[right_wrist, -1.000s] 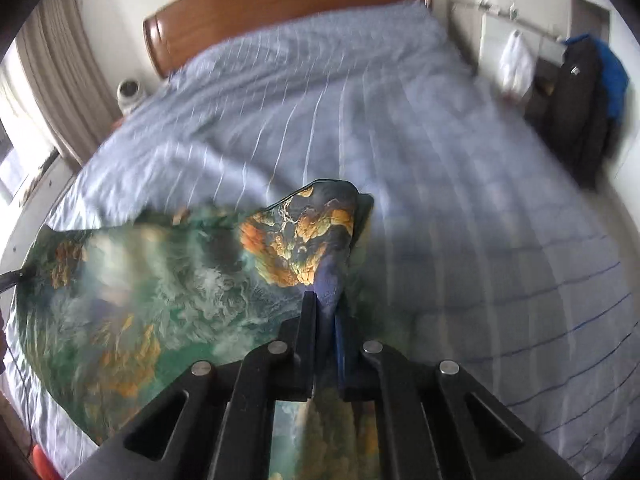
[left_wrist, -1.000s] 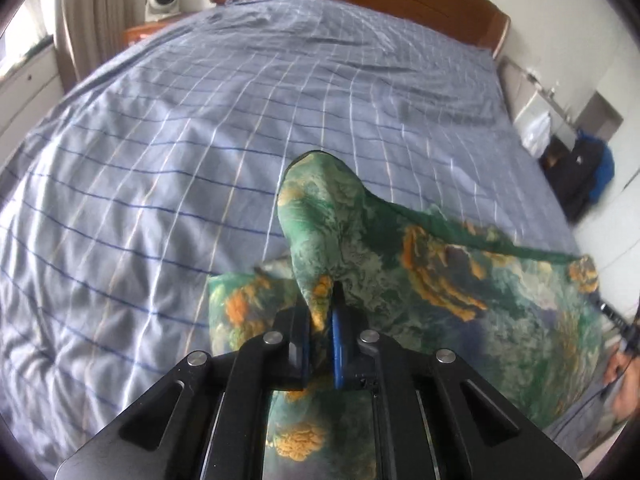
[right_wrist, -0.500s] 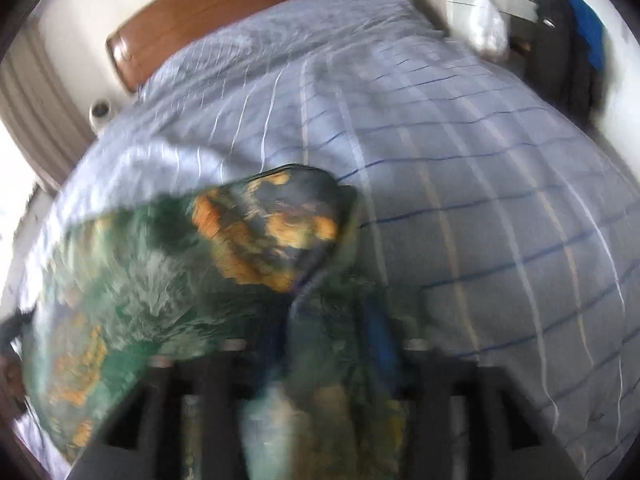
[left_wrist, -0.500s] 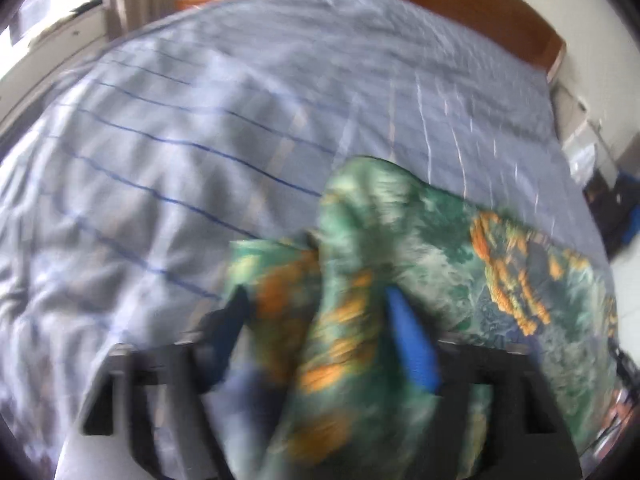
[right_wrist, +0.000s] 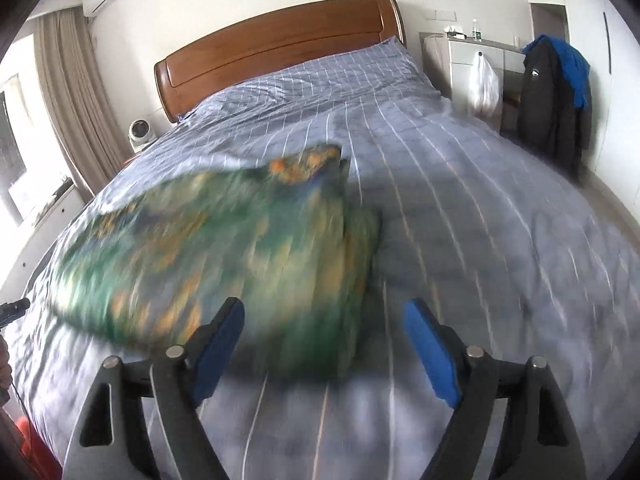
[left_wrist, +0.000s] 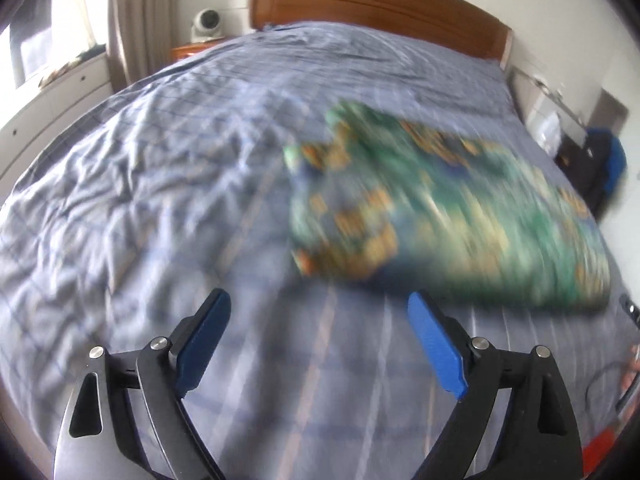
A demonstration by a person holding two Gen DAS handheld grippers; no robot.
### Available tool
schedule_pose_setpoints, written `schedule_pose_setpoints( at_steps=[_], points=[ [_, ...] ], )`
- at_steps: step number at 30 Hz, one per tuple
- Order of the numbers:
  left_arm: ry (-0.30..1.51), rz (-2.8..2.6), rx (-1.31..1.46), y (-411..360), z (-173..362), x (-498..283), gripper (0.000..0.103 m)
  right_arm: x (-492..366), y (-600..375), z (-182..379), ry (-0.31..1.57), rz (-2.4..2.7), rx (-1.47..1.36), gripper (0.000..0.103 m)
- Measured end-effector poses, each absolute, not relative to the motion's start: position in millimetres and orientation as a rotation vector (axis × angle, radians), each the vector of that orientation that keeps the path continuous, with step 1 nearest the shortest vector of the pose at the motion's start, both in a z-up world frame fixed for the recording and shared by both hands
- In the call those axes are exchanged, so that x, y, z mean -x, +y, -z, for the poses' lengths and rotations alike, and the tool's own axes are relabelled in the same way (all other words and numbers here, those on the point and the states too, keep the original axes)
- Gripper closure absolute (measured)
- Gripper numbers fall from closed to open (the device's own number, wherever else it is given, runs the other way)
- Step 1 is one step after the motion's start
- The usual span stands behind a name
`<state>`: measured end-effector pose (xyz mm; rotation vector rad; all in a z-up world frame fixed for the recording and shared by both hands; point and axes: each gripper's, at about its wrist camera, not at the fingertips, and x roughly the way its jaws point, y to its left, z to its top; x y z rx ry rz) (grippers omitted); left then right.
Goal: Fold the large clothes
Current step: 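Open both grippers to release the folded jacket and withdraw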
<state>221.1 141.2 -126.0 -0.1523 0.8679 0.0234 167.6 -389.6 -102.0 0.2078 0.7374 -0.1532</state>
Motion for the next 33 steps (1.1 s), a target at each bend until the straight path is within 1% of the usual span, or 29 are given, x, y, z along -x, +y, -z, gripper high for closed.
schedule_pose_setpoints(
  at_steps=[4, 8, 10, 11, 13, 16, 21, 33],
  points=[
    [0.89, 0.022, 0.105, 99.6, 156.2, -197.1, 0.01, -127.7, -370.5, 133.7, 0.74, 0.168, -0.272, 0.02],
    [0.903, 0.019, 0.044, 74.3, 186.0, -190.7, 0.009, -111.8, -357.2, 157.6, 0.733, 0.197, -0.285, 0.02],
    [0.895, 0.014, 0.018, 68.0, 199.1, -188.3, 0.004, -108.9, -352.3, 167.6, 0.733, 0.205, -0.276, 0.02],
    [0.881, 0.019, 0.01, 66.9, 201.6, -186.4, 0.003, -108.4, -351.2, 170.0, 0.729, 0.208, -0.265, 0.019],
    [0.873, 0.031, 0.003, 66.4, 203.8, -186.4, 0.001, -110.6, -348.4, 177.6, 0.731, 0.197, -0.246, 0.012],
    [0.872, 0.038, 0.025, 69.7, 204.1, -187.1, 0.001, -117.3, -344.3, 184.8, 0.762, 0.183, -0.232, 0.006],
    [0.84, 0.026, 0.008, 64.5, 207.8, -181.2, 0.001, -117.0, -346.0, 188.6, 0.753, 0.164, -0.237, 0.004],
    [0.836, 0.017, -0.006, 63.2, 209.6, -178.4, 0.001, -118.5, -342.9, 191.9, 0.759, 0.17, -0.214, 0.003]
  ],
)
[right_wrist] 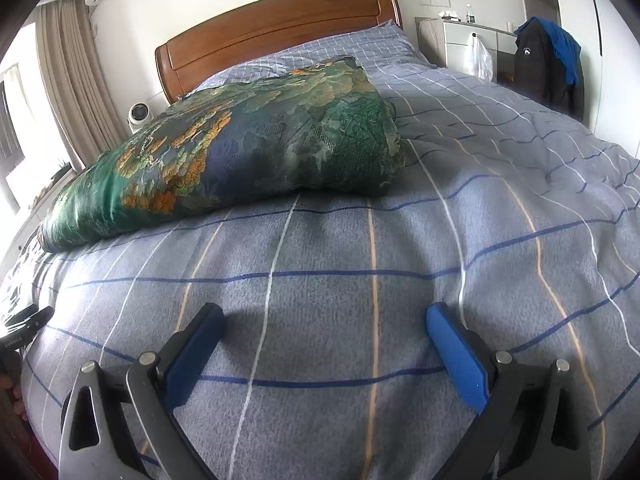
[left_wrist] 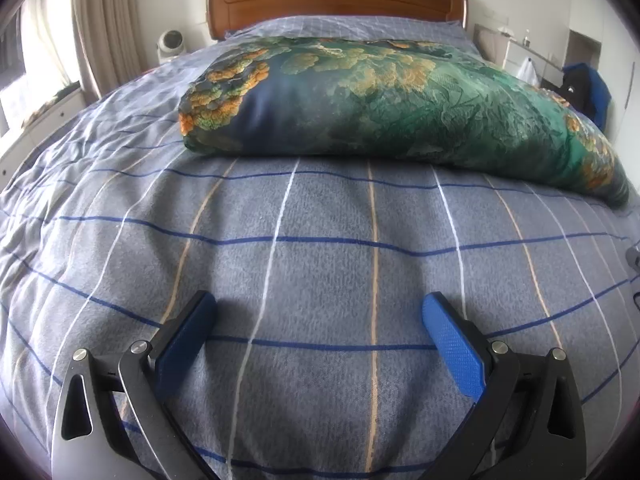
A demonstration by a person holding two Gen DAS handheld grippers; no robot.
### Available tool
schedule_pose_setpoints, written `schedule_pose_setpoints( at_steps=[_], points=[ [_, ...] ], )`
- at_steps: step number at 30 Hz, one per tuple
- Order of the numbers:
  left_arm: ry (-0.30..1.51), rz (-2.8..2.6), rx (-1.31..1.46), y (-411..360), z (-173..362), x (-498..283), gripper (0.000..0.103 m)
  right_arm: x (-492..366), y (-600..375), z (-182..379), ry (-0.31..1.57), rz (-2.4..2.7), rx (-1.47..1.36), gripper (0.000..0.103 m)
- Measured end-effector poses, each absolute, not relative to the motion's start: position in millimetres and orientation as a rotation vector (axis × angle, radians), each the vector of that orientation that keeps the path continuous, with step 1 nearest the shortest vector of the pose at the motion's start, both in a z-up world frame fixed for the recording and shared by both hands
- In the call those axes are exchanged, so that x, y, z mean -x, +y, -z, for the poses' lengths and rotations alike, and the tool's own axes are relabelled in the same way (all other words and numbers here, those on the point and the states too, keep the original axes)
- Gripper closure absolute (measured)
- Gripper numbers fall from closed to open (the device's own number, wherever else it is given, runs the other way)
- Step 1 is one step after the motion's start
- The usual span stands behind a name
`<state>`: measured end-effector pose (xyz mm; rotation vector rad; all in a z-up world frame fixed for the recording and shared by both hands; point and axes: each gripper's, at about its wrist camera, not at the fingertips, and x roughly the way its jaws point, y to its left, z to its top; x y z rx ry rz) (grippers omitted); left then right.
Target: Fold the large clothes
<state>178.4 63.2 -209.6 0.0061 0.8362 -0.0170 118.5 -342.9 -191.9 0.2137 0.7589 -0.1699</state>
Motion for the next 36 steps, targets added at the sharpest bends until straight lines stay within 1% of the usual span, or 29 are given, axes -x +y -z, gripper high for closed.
schedule_pose_setpoints(
  at_steps=[33, 36],
  points=[
    [0.844, 0.009, -0.018, 62.6, 209.5, -179.5, 0.001, -117.7, -341.2, 192.6, 0.761, 0.174, -0.205, 0.003],
    [0.869, 0.01, -0.017, 62.9, 208.0, -182.3, 0.001, -118.0, -341.4, 192.7, 0.763, 0.174, -0.204, 0.003]
  ],
)
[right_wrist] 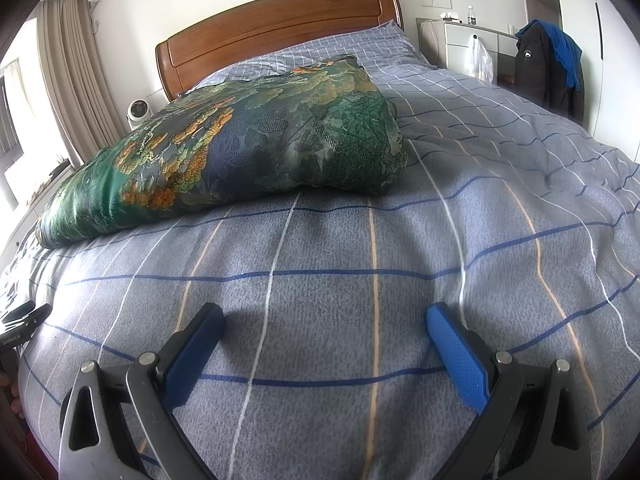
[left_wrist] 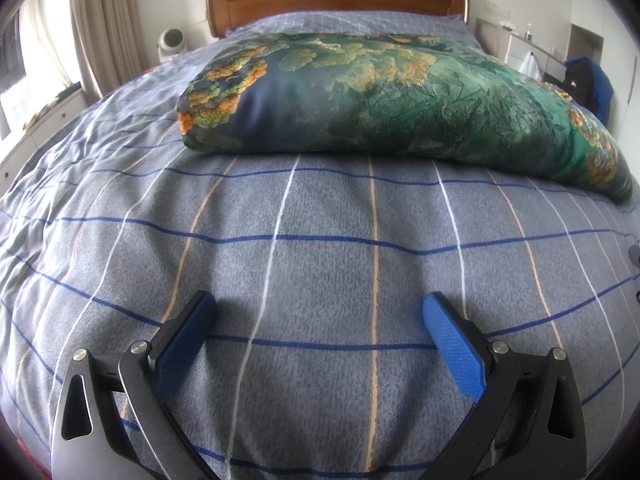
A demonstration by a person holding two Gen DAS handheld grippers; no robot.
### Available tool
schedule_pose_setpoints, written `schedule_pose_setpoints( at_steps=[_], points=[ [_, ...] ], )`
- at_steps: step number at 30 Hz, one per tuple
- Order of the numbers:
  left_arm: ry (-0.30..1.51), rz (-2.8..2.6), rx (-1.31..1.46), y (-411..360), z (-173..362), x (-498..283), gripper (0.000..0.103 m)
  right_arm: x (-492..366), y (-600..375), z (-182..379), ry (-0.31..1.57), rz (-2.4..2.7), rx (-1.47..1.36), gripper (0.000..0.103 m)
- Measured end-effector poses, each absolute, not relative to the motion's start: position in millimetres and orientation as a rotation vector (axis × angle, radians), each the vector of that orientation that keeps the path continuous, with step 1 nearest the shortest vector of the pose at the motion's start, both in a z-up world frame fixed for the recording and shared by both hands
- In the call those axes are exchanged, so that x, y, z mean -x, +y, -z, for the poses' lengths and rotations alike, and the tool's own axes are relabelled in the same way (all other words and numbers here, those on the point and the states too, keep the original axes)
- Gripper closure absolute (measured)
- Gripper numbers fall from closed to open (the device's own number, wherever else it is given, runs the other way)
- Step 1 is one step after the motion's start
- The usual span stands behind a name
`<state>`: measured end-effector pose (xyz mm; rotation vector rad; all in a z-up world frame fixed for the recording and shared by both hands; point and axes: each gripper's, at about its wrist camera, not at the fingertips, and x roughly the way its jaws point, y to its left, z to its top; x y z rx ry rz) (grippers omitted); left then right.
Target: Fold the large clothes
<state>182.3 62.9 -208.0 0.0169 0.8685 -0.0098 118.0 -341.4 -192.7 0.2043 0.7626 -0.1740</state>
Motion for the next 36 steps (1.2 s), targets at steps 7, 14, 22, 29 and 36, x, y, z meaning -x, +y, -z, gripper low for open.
schedule_pose_setpoints(
  at_steps=[7, 14, 22, 29, 36],
  points=[
    [0.863, 0.095, 0.091, 65.5, 148.7, -169.1, 0.009, -116.8, -339.8, 192.9, 0.763, 0.175, -0.189, 0.003],
    [0.738, 0.241, 0.035, 11.7, 70.8, -233.6, 0.003, -116.6, -338.8, 193.6, 0.759, 0.172, -0.184, 0.001],
    [0.941, 0.133, -0.189, -52.2, 151.3, -340.6, 0.002, -116.8, -339.6, 192.8, 0.76, 0.167, -0.187, 0.001],
    [0.892, 0.174, -0.23, -68.7, 113.0, -367.2, 0.002, -118.0, -341.8, 193.4, 0.763, 0.155, -0.193, 0.0],
    [1.015, 0.0, -0.249, -91.1, 149.4, -469.2, 0.001, -122.0, -342.5, 193.8, 0.776, 0.151, -0.192, 0.0]
  ],
)
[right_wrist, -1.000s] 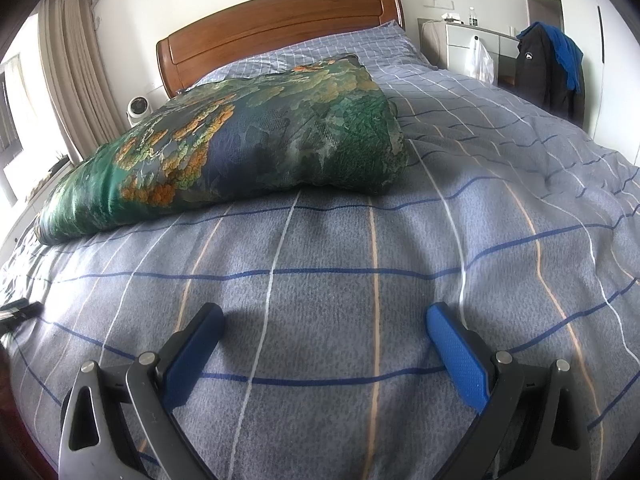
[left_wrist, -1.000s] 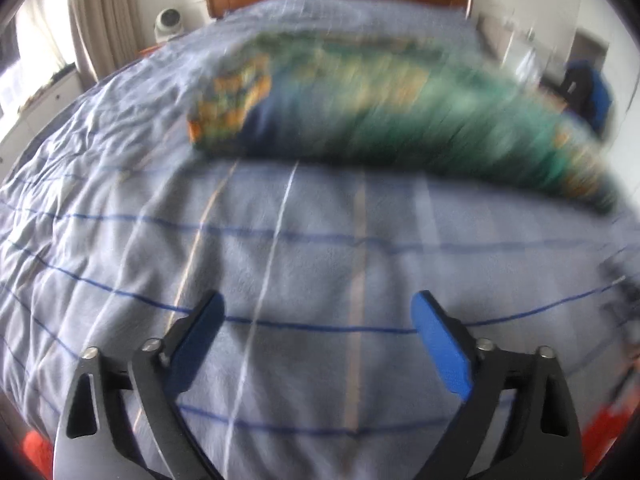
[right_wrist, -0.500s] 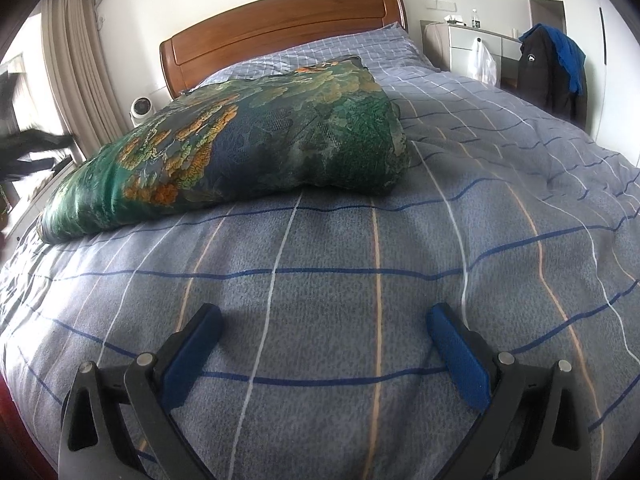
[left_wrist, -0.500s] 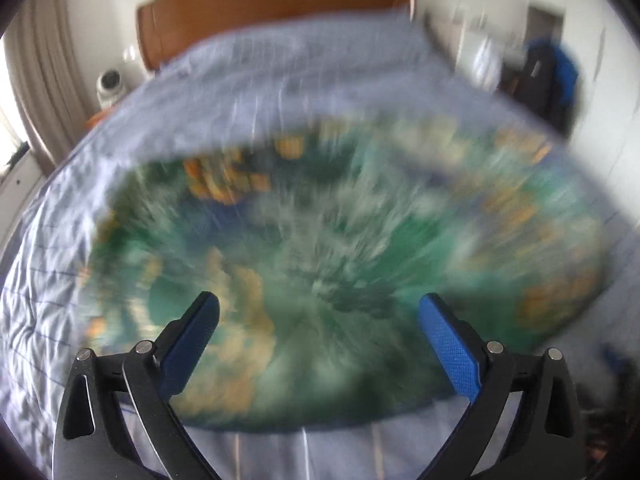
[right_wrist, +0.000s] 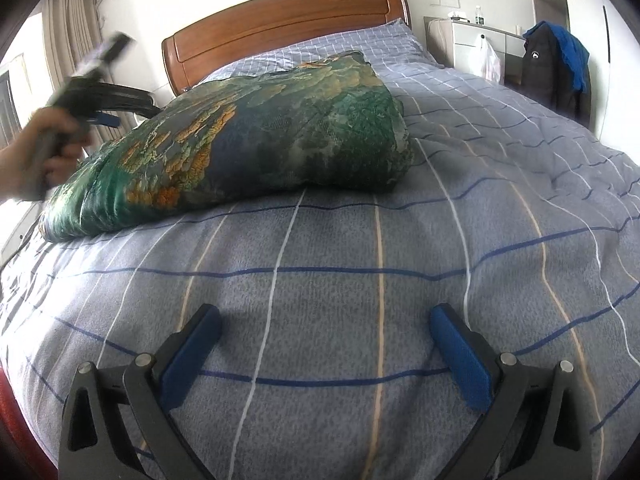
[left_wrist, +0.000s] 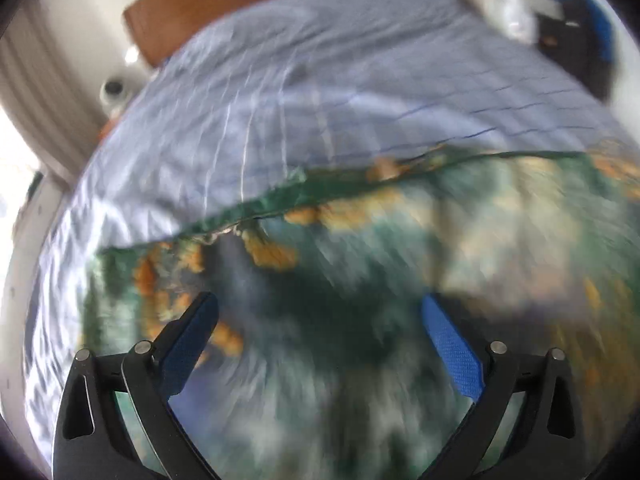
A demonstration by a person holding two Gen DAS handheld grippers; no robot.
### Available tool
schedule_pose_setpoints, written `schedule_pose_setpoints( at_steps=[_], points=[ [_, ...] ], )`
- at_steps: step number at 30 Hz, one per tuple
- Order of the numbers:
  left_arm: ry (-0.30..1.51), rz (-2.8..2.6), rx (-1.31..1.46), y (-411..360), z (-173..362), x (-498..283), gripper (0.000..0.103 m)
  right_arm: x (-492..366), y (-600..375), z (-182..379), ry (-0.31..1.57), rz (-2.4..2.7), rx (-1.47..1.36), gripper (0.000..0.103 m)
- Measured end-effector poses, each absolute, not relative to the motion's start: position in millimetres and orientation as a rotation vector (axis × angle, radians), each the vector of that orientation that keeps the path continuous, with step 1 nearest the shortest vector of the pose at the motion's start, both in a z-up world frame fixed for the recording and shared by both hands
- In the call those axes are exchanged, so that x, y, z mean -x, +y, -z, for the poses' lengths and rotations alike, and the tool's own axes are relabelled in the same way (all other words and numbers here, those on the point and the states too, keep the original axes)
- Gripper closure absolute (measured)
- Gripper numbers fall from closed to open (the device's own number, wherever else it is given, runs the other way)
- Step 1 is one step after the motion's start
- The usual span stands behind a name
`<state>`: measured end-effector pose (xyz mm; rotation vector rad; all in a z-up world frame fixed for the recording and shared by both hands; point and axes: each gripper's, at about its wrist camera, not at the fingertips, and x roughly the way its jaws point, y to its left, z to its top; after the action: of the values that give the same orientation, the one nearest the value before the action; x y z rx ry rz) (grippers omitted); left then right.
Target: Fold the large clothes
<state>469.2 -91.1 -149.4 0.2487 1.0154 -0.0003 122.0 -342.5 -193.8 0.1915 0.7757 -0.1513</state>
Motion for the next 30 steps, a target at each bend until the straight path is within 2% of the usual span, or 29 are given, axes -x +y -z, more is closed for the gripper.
schedule_pose_setpoints(
  at_steps=[3, 9, 13, 15, 20, 23, 24, 25, 26, 28, 30],
  points=[
    [1.028, -0.04, -0.133, -79.6, 154.3, -476.4, 0.001, -123.1, -344.5, 193.7, 0.778, 0.145, -0.196, 0.0],
    [0.978, 0.081, -0.011, -56.5, 118.2, -427.6, 0.003, -119.2, -364.2, 180.0, 0.779, 0.083, -0.305, 0.001],
    [0.955, 0.138, -0.04, -43.3, 111.6, -387.0, 0.003, -106.8, -402.5, 138.7, 0.604, 0.061, -0.524, 0.001],
    [0.946, 0.143, -0.093, -44.8, 115.2, -377.2, 0.003, -126.3, -425.3, 132.9, 0.586, 0.007, -0.642, 0.001],
    [0.966, 0.098, -0.188, -57.7, 139.1, -379.0, 0.001, -205.0, -455.8, 166.6, 0.708, -0.089, -0.851, 0.001],
    [1.014, 0.033, -0.131, -56.3, 157.4, -394.9, 0.0, -238.7, -463.4, 191.7, 0.761, -0.068, -0.972, 0.001],
    [1.022, 0.014, -0.109, -56.5, 161.8, -398.6, 0.0, -244.3, -462.9, 194.3, 0.767, -0.038, -0.987, 0.009],
    [1.024, 0.004, -0.112, -58.1, 164.2, -399.9, 0.0, -248.1, -460.0, 191.3, 0.767, -0.009, -0.985, 0.032],
    [1.025, -0.003, -0.125, -59.5, 166.0, -400.3, 0.0, -250.3, -456.1, 184.8, 0.764, 0.003, -0.968, 0.042],
    [1.023, 0.008, -0.151, -61.7, 168.2, -400.9, 0.0, -250.9, -441.8, 158.0, 0.724, -0.001, -0.91, 0.055],
    [1.025, 0.049, -0.141, -54.8, 166.2, -400.0, 0.0, -253.1, -421.1, 122.7, 0.691, -0.029, -0.818, 0.058]
  ],
)
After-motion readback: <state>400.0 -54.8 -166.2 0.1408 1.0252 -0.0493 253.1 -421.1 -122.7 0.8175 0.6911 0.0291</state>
